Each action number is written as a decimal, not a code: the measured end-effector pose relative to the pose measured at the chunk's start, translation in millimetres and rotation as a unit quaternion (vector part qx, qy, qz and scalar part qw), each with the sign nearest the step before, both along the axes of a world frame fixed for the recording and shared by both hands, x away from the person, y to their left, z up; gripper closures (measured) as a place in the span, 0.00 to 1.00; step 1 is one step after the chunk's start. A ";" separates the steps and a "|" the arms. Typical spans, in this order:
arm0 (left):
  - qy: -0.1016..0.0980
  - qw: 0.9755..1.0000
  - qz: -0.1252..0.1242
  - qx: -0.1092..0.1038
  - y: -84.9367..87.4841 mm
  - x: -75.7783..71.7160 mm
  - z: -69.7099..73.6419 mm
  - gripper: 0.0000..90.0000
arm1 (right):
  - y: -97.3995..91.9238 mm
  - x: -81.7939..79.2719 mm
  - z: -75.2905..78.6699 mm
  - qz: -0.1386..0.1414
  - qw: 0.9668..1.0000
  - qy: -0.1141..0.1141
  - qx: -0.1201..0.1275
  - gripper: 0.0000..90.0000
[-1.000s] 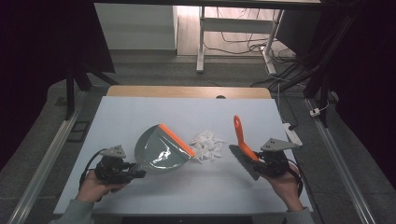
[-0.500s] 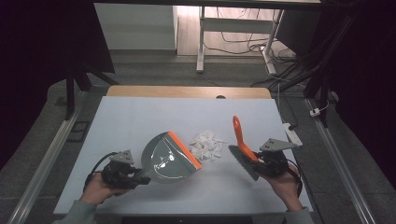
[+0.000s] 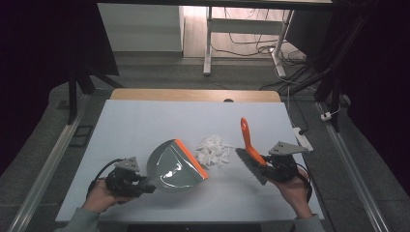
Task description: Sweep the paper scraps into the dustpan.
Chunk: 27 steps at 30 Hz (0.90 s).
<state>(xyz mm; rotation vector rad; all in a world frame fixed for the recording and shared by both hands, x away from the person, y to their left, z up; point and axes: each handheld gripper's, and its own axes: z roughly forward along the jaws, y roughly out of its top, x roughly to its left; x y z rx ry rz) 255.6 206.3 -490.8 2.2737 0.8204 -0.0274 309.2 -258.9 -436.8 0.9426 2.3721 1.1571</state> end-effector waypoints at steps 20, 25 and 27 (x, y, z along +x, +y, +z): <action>0.016 1.000 -0.002 0.018 3.0 -2.1 -4.7 0.68 | 32.1 34.8 6.3 -0.003 1.000 -0.008 0.011 0.79; 0.017 1.000 -0.010 0.023 0.3 -1.8 -6.2 0.68 | 41.3 43.0 4.6 0.000 1.000 -0.007 0.005 0.79; 0.019 0.999 -0.007 0.028 -0.5 -1.0 -7.1 0.68 | 44.7 46.6 3.0 0.002 1.000 -0.007 0.001 0.79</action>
